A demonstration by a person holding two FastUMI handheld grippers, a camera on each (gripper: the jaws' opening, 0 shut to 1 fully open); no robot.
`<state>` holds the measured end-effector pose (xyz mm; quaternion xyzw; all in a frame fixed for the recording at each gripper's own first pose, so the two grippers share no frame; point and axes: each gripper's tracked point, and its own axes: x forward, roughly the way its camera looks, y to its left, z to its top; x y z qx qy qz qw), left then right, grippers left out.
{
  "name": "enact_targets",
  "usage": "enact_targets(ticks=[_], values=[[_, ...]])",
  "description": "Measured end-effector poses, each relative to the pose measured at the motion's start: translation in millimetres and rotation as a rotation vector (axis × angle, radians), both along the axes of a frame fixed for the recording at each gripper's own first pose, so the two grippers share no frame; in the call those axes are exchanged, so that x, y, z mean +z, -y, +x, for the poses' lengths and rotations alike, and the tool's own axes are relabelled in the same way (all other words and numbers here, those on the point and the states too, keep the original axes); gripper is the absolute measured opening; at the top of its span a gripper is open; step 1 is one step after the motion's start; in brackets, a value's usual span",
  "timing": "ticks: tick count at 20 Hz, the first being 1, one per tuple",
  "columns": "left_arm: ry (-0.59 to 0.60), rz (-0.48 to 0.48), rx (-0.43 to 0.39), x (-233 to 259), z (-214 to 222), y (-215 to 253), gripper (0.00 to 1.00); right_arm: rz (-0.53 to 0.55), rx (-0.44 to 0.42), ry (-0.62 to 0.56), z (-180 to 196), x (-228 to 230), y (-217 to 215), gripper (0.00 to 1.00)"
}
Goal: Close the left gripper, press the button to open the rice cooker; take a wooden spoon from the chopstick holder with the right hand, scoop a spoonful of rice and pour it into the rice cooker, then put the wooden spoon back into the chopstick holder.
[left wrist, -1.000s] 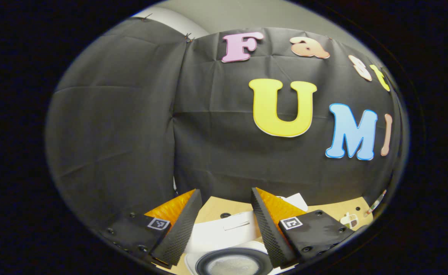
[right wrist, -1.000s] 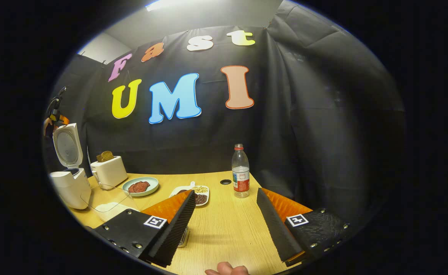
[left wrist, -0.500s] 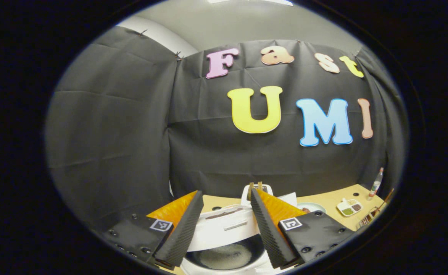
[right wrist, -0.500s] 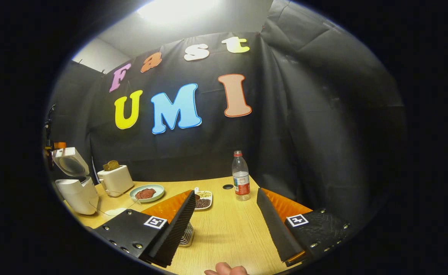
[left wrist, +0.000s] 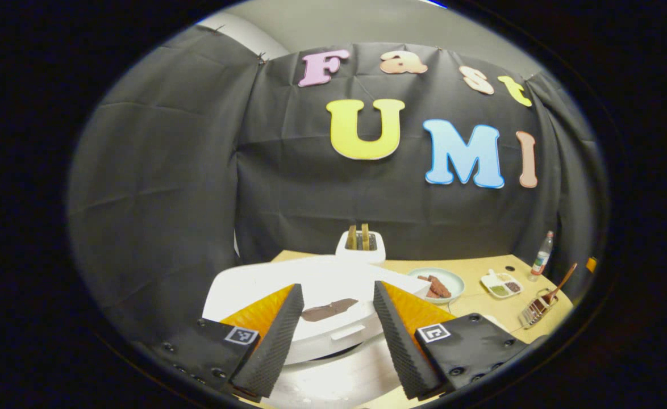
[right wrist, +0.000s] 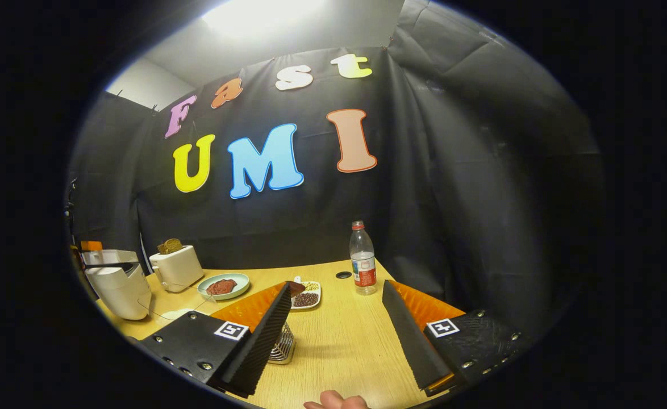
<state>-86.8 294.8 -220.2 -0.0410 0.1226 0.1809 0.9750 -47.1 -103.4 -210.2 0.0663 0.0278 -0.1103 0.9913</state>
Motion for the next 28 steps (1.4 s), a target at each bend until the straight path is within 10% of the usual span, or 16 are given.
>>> enact_targets(ticks=[23, 28], values=[[0.027, 0.098, 0.028, -22.1, 1.8, 7.2, 0.94, 0.023, 0.018, -0.016, -0.1, -4.0, -7.1, 0.98], [0.076, -0.031, -0.014, -8.8, 1.4, 18.1, 0.94, 0.021, 0.014, -0.016, -0.5, -5.1, -6.6, 0.98]])
